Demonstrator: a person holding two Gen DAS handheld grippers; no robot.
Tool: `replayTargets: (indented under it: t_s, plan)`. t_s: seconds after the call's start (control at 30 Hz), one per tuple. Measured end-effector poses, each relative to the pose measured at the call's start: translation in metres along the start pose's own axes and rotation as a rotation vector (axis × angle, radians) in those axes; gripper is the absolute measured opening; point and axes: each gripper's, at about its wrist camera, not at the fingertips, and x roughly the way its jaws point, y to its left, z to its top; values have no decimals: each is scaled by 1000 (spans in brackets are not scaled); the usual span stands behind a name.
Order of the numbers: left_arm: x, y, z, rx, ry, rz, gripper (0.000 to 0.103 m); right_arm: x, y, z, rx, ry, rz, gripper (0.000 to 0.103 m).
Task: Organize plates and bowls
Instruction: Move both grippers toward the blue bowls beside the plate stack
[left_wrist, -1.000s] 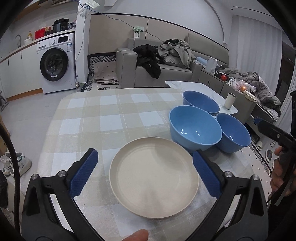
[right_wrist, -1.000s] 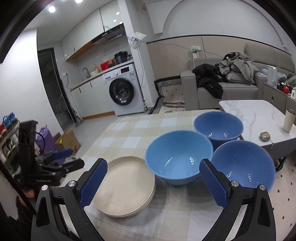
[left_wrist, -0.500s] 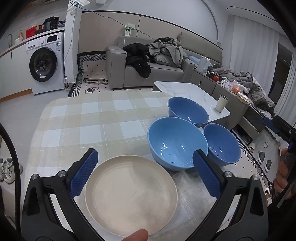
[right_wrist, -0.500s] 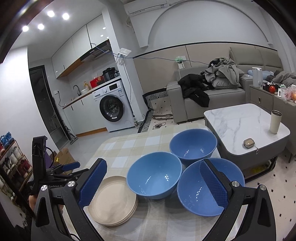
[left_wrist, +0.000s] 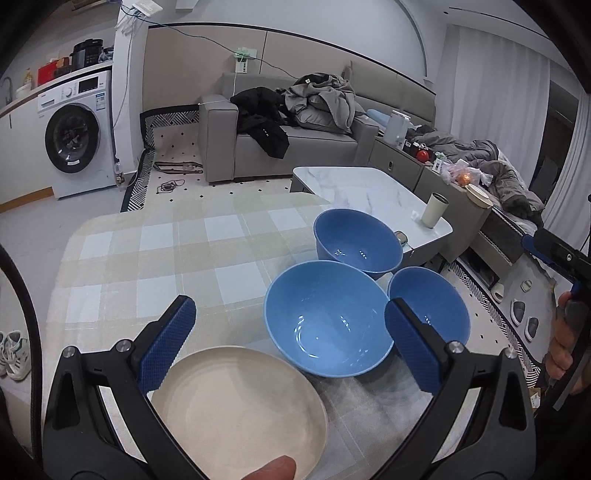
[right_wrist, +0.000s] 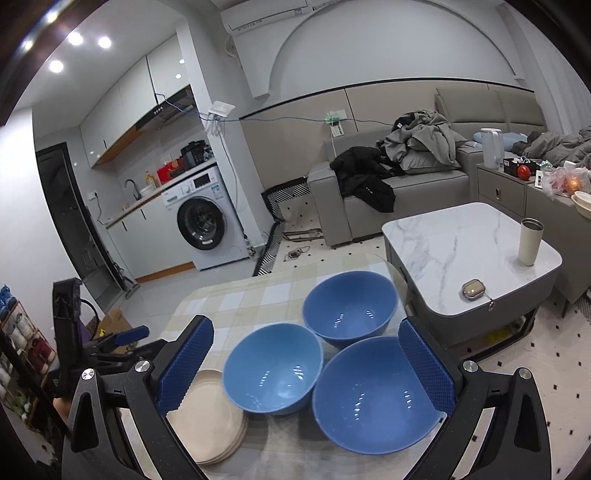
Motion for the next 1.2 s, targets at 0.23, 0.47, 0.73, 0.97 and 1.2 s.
replayTargets:
  t_s: [0.23, 0.47, 0.73, 0.97, 1.2]
  plan:
    - [30, -8, 26, 8, 28, -20, 102, 19, -19, 11, -4, 27, -25, 102]
    - [54, -13, 49, 26, 55, -23, 102, 39, -33, 23, -13, 53, -39, 102]
    - [81, -19, 71, 53, 67, -42, 102, 71, -42, 29, -18, 104, -54, 102]
    - [112, -23, 85, 71, 86, -42, 102, 97, -55, 34, -20, 128, -69, 102]
    - [155, -22, 98, 50, 115, -47, 102, 123, -69, 31, -22, 155, -78, 102]
